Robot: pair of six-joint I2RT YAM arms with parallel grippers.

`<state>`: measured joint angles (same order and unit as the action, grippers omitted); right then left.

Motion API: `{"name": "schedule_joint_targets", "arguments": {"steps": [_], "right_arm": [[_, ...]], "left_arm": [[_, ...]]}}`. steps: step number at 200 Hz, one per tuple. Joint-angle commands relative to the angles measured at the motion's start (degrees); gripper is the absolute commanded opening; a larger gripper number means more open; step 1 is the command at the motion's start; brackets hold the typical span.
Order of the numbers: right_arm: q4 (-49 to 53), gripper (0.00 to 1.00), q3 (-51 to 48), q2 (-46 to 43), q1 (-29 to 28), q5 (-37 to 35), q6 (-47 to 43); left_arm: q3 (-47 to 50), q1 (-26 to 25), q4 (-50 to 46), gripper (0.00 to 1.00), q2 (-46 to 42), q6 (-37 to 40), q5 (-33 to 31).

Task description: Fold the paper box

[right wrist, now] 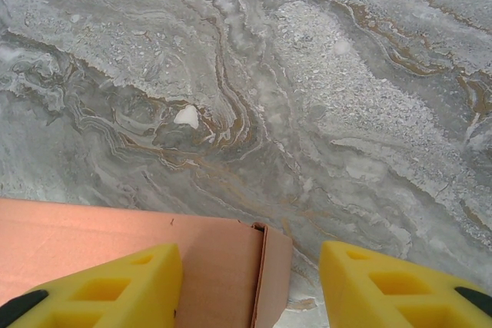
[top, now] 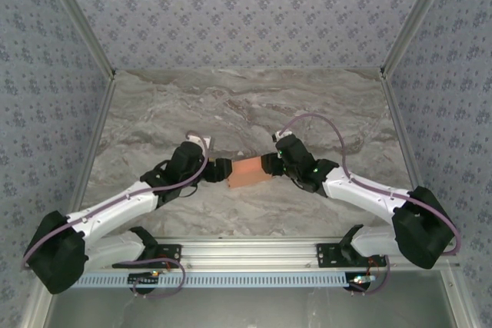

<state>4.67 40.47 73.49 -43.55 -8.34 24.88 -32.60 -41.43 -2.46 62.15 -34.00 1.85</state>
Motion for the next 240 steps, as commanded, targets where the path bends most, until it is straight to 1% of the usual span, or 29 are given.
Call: {"name": "schedule_joint_targets", "arguments": {"steps": [1,41,68,92,124,158,175,211,240], "right_arm": [[7.1,0.51,-0.4,1.1,-0.5,-1.0,-1.0],[7.9,0.52,1.6,1.1,-0.5,-0.8,-1.8],[9.3,0.52,3.8,0.7,-0.2,-0.4,-3.3],[9.9,0.52,6.4,0.3,1.2,2.3,-5.0],[11.2,0.53,9.5,-0.3,4.5,13.2,-8.2],[10.9,0.53,8.2,-1.7,9.4,21.2,-7.5],[10.5,0.53,6.7,-1.6,11.4,23.4,-7.3],[7.0,0.52,3.9,1.3,13.2,27.5,-6.3],[5.5,0.46,3.0,3.9,14.1,28.9,-6.4]], "left_arm": [[1.9,1.0,-2.8,0.66,-0.8,-2.3,3.2],[2.8,2.0,-1.2,0.52,2.0,-2.4,5.1],[3.7,2.1,-0.7,0.46,3.2,-2.3,5.1],[4.1,2.1,-0.5,0.44,3.4,-2.1,4.7],[3.5,2.0,-0.5,0.44,4.1,-1.5,4.6],[2.9,2.1,0.1,0.44,4.9,-1.2,4.6],[2.4,2.0,0.1,0.44,5.2,-1.1,4.7],[1.8,2.0,-0.2,0.44,5.6,-0.7,4.7],[1.7,2.0,-0.4,0.45,5.5,-0.7,4.5]]}}
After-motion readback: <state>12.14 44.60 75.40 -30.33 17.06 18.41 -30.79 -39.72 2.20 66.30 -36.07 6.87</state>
